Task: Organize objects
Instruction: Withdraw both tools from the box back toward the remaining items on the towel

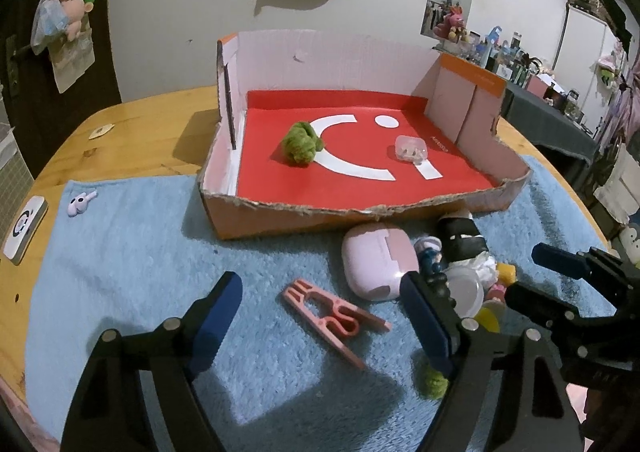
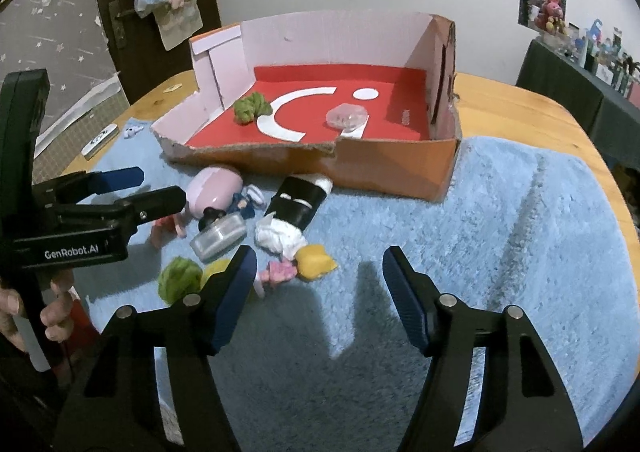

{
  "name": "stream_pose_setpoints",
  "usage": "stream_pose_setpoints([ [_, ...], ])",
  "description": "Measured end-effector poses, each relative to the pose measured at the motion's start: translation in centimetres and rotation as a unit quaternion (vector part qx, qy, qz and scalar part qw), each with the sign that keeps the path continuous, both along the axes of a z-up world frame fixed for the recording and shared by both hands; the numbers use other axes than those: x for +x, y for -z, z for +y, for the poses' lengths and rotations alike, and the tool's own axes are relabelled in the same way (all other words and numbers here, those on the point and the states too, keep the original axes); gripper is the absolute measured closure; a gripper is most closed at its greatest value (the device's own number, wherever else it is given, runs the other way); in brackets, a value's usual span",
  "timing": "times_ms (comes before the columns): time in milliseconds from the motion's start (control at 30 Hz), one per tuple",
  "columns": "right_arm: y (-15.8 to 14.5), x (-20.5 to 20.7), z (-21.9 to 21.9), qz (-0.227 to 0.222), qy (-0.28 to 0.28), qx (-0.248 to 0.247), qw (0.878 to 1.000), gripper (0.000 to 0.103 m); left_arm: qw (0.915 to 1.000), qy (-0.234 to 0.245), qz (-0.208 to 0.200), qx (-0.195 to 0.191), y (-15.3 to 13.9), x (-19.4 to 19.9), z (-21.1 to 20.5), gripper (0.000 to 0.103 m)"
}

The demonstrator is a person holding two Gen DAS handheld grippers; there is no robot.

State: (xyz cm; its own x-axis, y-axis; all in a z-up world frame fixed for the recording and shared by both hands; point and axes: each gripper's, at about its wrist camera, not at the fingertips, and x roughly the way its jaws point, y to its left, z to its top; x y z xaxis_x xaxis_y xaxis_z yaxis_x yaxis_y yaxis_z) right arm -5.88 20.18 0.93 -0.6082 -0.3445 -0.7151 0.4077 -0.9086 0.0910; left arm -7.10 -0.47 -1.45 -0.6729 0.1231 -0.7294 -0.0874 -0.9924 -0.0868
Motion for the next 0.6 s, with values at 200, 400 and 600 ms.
stream_pose_setpoints([
  [200, 0.5, 0.3, -0.2, 0.000, -0.003, 0.005, 1.000, 0.038, 1.0000, -0.004, -0.008, -0.004, 0.8, 0.1, 0.0, 0.023],
  [400, 0.5, 0.7, -0.4, 0.004, -0.010, 0.009, 1.000, 0.038, 0.9998, -0.007, -0.014, -0.008, 1.8, 0.2, 0.3, 0.023],
  [600, 0.9, 0.9, -0.9, 0.000, -0.020, 0.013, 1.000, 0.038, 0.9997, -0.012, -0.011, -0.017, 1.8, 0.3, 0.2, 0.023],
])
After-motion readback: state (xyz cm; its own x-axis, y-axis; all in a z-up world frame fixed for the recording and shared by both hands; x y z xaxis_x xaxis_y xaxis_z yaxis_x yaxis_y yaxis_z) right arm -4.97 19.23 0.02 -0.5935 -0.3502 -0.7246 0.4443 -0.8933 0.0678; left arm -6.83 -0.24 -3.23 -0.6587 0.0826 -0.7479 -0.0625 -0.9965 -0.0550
